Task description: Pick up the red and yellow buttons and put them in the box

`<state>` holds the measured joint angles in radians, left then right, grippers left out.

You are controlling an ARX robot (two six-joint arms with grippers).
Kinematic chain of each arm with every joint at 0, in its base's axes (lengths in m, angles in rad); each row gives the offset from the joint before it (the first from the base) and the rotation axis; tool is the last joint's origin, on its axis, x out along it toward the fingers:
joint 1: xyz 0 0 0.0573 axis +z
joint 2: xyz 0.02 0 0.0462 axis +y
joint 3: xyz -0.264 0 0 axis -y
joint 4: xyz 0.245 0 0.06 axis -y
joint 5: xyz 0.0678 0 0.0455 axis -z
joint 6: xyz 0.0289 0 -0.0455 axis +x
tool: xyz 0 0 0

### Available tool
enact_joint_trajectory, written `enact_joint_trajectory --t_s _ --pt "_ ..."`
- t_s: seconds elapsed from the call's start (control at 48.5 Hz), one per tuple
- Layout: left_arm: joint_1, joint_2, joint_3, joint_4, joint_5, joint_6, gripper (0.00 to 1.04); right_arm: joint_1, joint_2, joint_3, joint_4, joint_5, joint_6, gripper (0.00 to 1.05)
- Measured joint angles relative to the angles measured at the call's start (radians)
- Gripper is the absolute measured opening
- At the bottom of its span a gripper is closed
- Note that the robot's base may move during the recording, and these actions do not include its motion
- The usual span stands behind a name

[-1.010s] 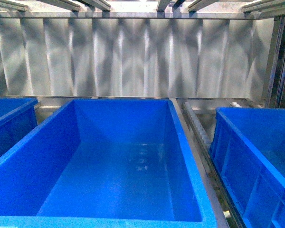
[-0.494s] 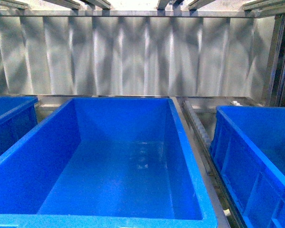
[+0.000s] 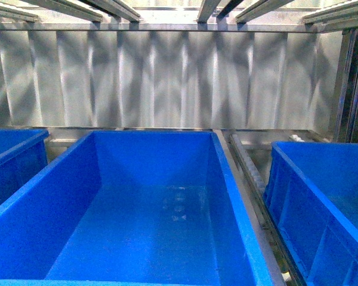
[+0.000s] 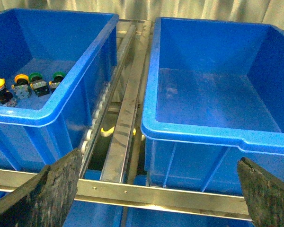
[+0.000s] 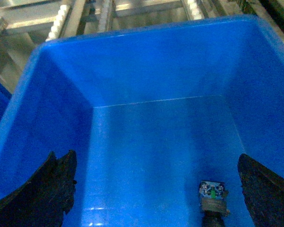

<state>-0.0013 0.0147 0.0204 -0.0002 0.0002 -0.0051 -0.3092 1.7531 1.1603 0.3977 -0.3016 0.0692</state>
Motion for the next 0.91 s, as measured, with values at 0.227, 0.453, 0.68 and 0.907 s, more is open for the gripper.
enact_joint_trajectory --t_s 0.227,0.453,0.68,0.907 --pt "0.0 0.0 0.0 0.0 0.0 0.0 0.97 -0.018 -0.3 -0.295 0.165 -0.011 0.022 0.86" --pt "0.0 0.0 0.0 0.0 0.0 0.0 0.97 0.086 -0.725 -0.704 0.161 0.079 -0.052 0.43" --pt "0.0 0.0 0.0 0.0 0.0 0.0 0.97 0.178 -0.998 -0.94 0.13 0.177 -0.063 0.04" --pt "0.0 0.0 0.0 0.0 0.0 0.0 0.97 0.243 -1.102 -1.02 0.105 0.261 -0.066 0.03"
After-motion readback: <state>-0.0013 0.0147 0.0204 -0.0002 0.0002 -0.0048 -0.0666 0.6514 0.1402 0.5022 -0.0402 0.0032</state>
